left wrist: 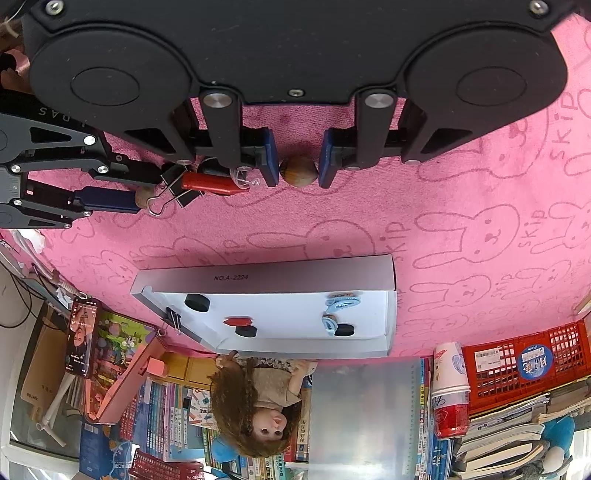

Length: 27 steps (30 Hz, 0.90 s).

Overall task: Organize rigid objects
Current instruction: 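Grasp a brown nut with the left tool while the right tool grasps another nut, then carry the nut in the left tool while the right tool carries its nut over the tray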

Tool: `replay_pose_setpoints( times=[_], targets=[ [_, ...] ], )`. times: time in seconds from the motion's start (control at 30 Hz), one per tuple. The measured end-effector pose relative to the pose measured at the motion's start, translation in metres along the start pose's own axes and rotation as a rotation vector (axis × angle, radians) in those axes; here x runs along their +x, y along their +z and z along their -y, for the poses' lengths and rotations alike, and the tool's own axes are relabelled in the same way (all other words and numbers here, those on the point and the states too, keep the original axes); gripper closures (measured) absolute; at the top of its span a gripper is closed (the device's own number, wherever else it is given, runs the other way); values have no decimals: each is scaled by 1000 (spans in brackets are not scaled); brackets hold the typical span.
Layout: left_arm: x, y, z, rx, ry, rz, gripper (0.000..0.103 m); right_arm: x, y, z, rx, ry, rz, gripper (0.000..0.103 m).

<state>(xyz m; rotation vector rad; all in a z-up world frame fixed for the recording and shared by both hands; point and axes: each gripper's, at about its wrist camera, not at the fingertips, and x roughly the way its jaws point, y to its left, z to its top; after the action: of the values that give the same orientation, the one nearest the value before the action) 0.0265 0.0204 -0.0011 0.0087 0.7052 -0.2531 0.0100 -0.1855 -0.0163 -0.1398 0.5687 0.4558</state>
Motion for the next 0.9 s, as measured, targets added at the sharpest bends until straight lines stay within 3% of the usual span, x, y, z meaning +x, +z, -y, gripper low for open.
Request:
replay_pose_setpoints(
  times=[0.53,0.9],
  targets=[
    [-1,1,0,-4,8,1,82,0,1,-4,-1,-9,9,78],
    [-3,2,0,-6,18,12,82,-2,3,-4,-2,-14,12,78]
  ],
)
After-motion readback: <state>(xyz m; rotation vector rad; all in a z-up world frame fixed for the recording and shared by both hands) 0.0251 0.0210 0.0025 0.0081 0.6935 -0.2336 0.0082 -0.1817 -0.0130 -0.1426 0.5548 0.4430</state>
